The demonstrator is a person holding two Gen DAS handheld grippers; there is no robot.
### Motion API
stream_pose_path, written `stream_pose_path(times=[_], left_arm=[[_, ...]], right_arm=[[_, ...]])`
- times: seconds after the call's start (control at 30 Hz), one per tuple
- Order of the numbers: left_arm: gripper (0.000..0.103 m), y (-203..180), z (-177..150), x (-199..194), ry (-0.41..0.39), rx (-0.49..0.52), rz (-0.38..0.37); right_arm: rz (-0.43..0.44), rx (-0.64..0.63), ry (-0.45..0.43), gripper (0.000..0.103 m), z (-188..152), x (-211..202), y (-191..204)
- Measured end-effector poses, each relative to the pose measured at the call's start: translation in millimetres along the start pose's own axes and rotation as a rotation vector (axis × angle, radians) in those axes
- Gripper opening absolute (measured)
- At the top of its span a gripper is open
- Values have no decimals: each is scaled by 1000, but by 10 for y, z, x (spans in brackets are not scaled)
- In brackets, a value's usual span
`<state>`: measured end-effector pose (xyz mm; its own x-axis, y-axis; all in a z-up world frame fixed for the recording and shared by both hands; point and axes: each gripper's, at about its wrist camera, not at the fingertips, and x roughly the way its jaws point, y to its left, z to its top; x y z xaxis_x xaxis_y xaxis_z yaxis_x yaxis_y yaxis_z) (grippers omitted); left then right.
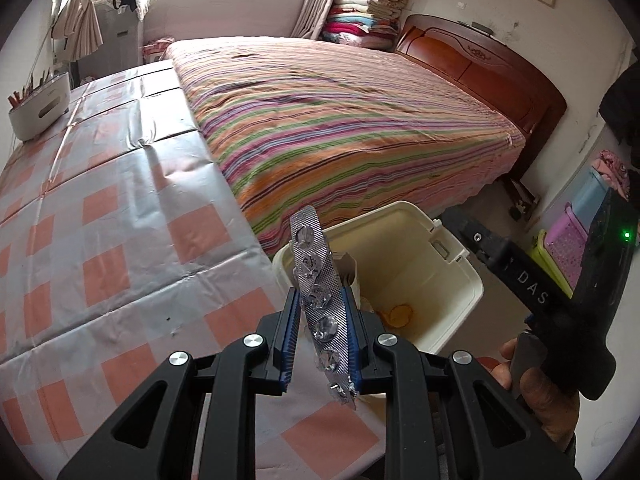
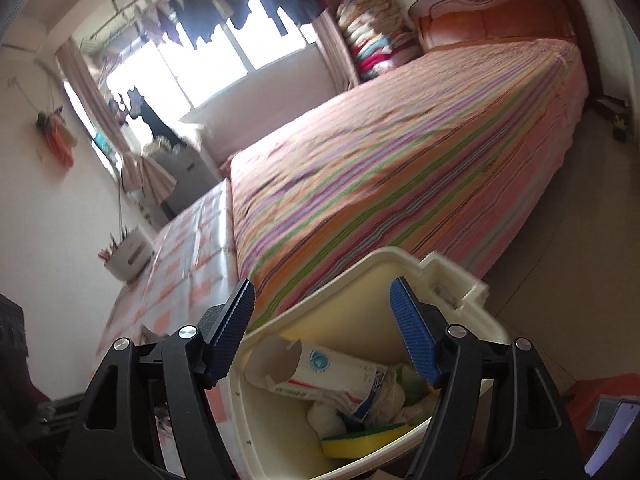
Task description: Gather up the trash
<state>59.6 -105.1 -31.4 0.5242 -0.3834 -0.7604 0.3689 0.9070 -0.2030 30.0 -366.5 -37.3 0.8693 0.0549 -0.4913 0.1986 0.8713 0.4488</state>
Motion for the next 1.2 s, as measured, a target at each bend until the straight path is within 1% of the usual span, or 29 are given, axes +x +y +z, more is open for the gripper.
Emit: stream_pose_path(times=[0.13,0.2,0.23,0.37,0.47,0.53,0.6,0.67,0.73,0.77,0.83,0.87,0.9,0.97,1.0,1.07,1.1,1.2], left_arm=[[20,-175,45,143,19,29,-28],[21,-283,77,228,31,56,-38],[21,-333,86,263,35,71,-39],[21,-543,116,436,47,134,-39],[22,-605,120,558,53,142,-40],[31,-620,118,638,71,142,-34],[69,-604,115,659,57,119,-17],[74,-602,104,642,25,111,16],[78,-604,100,623,20,118,64],[79,-598,91,599,25,119,71],[79,-569,66,505,4,124,96],[79,-555,37,429,-15,138,126],[79,-539,12,365,-28,148,142],[79,-473,-53,167,-69,150,183],[79,-413,-105,21,-100,140,213],[81,-295,-182,-201,-132,109,244],[82,-203,-241,-365,-159,82,260],[84,-5,-361,-712,-219,33,328]], right_arm=[[-4,65,-101,73,123,-199,-184],[-7,80,-126,73,121,-255,-231],[-9,98,-153,73,120,-296,-276],[-22,130,-199,75,49,-358,-355],[-29,150,-207,76,-12,-328,-397],[-36,155,-209,77,-62,-285,-394],[-44,153,-212,79,-84,-275,-391],[-49,145,-218,81,-98,-299,-375],[-64,130,-220,85,-133,-325,-321],[-68,116,-216,87,-163,-342,-265],[-88,83,-217,93,-197,-382,-159],[-111,48,-213,94,-239,-410,-49],[-116,39,-210,96,-251,-420,-19],[-132,-9,-200,96,-343,-463,171],[-142,-58,-183,96,-428,-474,361],[-156,-116,-161,96,-541,-473,579],[-148,-153,-150,96,-643,-479,746],[-130,-217,-113,96,-863,-455,1062]])
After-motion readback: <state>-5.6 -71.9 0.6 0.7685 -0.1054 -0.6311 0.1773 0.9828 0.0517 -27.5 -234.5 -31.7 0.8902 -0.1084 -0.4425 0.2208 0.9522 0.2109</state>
